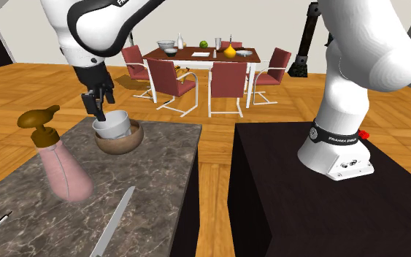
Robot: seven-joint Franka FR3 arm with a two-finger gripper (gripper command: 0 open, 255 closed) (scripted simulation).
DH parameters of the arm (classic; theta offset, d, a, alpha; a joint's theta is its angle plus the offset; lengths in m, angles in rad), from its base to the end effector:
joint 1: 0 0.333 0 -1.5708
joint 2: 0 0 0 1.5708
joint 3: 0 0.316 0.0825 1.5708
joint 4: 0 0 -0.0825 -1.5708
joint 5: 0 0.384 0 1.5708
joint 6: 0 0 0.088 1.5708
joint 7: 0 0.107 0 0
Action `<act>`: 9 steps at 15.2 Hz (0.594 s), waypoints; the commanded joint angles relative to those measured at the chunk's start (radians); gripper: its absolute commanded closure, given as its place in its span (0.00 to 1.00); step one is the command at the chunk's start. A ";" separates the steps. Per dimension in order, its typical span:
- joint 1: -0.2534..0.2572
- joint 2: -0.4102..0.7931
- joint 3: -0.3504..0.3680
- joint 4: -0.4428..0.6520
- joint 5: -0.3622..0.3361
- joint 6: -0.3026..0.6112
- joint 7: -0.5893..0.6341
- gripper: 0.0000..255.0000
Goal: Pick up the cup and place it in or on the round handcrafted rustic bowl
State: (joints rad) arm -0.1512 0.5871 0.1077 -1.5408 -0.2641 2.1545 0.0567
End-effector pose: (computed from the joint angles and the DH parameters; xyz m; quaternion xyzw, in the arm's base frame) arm 0.7030 -0.0529 0.3152 0.9965 0.0117 0.0164 0.0814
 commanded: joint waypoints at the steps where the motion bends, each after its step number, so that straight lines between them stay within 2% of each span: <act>1: 0.001 -0.030 0.005 0.016 0.008 -0.046 -0.008 0.00; 9: 0.002 -0.041 0.007 0.024 0.011 -0.065 -0.009 0.00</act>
State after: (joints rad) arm -0.1488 0.5456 0.1146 -1.5171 -0.2536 2.0895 0.0473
